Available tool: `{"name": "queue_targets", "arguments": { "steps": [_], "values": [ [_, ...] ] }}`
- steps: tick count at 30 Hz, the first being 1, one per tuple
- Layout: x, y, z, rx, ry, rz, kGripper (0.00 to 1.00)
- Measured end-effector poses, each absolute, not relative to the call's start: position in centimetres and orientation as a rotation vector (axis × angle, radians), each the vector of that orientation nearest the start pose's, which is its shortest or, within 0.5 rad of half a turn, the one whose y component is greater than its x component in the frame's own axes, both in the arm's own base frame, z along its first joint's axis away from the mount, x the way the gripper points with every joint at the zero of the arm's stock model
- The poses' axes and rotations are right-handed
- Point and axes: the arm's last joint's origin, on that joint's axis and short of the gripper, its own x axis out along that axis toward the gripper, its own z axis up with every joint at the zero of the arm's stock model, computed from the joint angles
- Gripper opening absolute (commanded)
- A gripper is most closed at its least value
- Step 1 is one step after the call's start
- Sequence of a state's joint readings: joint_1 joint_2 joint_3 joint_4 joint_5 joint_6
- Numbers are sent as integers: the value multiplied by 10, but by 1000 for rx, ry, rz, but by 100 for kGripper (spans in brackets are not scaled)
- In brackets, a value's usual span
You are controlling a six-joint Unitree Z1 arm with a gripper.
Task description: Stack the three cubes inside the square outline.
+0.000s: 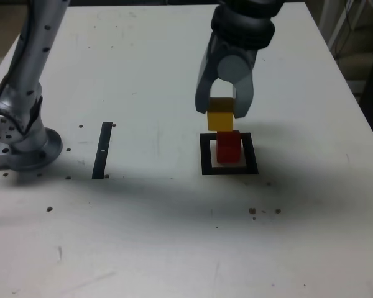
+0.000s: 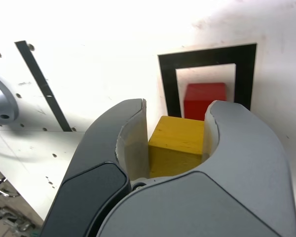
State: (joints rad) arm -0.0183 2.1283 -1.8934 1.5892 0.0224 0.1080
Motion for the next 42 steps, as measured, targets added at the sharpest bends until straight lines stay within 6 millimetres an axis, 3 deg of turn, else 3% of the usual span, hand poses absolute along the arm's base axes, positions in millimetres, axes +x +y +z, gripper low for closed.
{"name": "queue_targets", "arguments": {
  "steps": [20,22,26,28,37,42],
  "values": [
    [396,-10,271,119,1835,-91,25],
    [397,-9,270,119,1831,-91,34],
    [396,-5,266,109,1837,-83,69],
    [395,-3,264,104,1844,-80,82],
    [394,0,260,97,1851,-76,97],
    [394,1,261,100,1846,-68,99]
  ]
}}
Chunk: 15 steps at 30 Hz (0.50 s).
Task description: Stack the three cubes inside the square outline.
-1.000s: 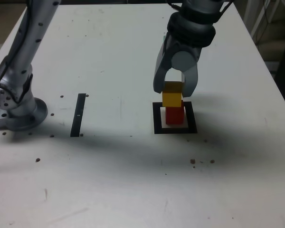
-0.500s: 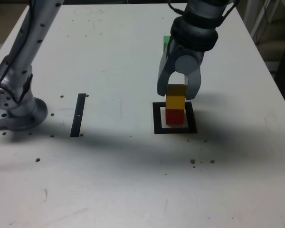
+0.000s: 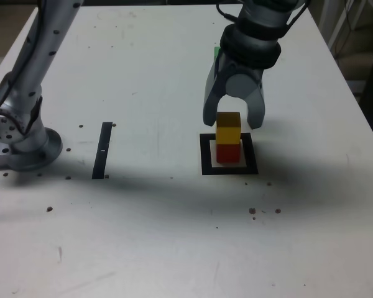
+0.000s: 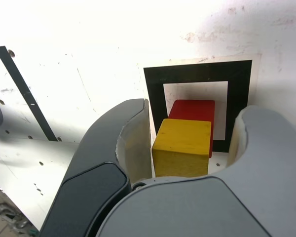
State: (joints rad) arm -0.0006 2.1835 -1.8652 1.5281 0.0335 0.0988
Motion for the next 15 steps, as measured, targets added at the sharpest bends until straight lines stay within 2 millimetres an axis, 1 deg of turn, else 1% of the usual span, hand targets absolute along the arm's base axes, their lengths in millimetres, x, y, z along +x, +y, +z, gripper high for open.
{"name": "queue_targets", "arguments": {
  "steps": [4,7,9,12,15],
  "values": [
    [390,5,270,102,1824,-53,99],
    [385,14,281,96,1799,-31,99],
    [381,23,287,87,1789,-17,99],
    [377,39,291,71,1786,-3,99],
    [374,60,294,52,1785,14,99]
  ]
}}
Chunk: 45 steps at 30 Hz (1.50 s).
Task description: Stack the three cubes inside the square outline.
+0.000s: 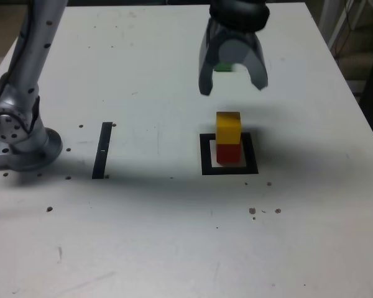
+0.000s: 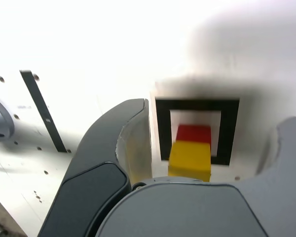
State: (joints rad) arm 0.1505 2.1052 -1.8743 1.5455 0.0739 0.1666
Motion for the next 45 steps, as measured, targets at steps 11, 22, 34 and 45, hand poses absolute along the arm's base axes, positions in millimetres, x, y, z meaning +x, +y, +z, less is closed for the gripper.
{"name": "queue_targets", "arguments": {
  "steps": [11,22,34,45],
  "values": [
    [361,160,301,40,1750,32,99],
    [364,229,281,63,1749,-12,99],
    [372,273,252,85,1765,-72,96],
    [384,287,224,80,1786,-104,77]
  ]
}}
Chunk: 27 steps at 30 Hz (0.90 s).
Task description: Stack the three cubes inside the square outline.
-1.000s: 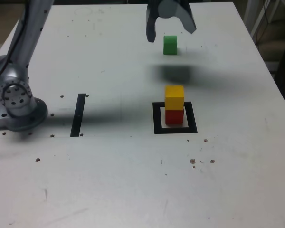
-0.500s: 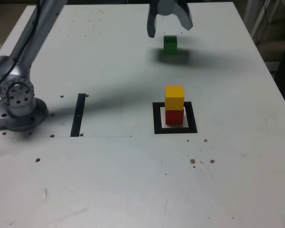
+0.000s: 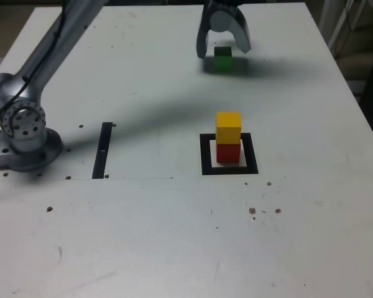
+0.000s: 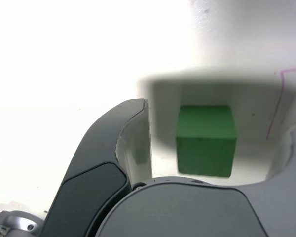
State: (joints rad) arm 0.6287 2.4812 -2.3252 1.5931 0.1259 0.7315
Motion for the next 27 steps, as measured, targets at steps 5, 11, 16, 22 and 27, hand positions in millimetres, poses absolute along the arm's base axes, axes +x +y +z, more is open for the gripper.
{"name": "queue_targets", "arguments": {
  "steps": [5,11,16,22,27],
  "values": [
    [388,286,223,85,1787,-95,50],
    [390,284,224,102,1791,-79,23],
    [391,283,224,104,1790,-78,22],
    [391,283,223,96,1789,-79,22],
    [391,283,222,90,1785,-84,22]
  ]
}}
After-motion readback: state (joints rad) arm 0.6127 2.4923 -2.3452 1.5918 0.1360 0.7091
